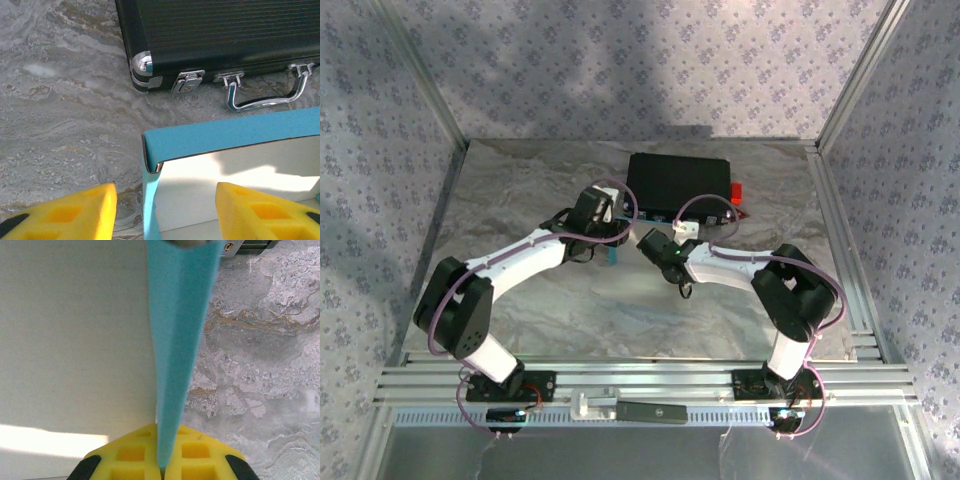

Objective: Fold the paper box

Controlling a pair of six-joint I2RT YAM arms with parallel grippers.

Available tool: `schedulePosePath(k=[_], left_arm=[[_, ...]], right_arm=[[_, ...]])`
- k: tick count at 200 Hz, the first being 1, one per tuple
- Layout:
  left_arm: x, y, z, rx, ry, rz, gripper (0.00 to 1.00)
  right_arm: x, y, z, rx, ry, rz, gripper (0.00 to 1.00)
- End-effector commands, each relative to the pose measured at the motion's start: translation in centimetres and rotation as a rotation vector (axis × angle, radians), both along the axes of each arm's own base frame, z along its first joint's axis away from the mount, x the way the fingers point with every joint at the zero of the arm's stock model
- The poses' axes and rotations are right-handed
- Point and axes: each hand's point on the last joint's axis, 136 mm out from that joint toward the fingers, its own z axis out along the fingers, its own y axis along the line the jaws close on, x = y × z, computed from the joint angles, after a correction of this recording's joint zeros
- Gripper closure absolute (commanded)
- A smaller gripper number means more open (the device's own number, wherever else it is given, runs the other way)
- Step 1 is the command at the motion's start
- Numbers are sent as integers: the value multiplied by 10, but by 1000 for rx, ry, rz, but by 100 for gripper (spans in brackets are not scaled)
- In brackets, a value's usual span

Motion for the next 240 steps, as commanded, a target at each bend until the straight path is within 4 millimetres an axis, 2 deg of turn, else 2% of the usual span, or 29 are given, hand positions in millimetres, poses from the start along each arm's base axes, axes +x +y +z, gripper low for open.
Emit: schedulePosePath(k=[1, 42, 71, 94, 114, 127, 142, 203, 226, 240], left_arm=[[-1, -3, -16, 21, 40, -30, 49], [7, 2, -33, 82, 46, -6, 60], [10, 0, -33, 76, 27, -8, 68], [12, 1, -31, 77, 12, -1, 69], [14, 1, -33, 89, 17, -5, 83], [14, 0, -37, 101, 24, -11, 87], [14, 3, -43, 133, 25, 1, 100], [12, 19, -46, 431, -76, 133, 100], [7, 13, -55, 412, -65, 120, 100], [4, 8, -57, 360, -51, 95, 86]], right_arm=[[-1, -4, -2, -17, 19, -10, 100], [0, -3, -4, -4, 22, -6, 100], [1, -1, -4, -1, 22, 2, 100], [2, -1, -5, 3, 23, 3, 100], [1, 0, -4, 4, 23, 6, 100], [2, 0, -4, 5, 21, 6, 100], [3, 0, -2, 7, 19, 5, 100], [2, 2, -2, 9, 23, 9, 100], [2, 3, -2, 10, 28, 11, 100], [2, 2, -3, 11, 31, 10, 100]])
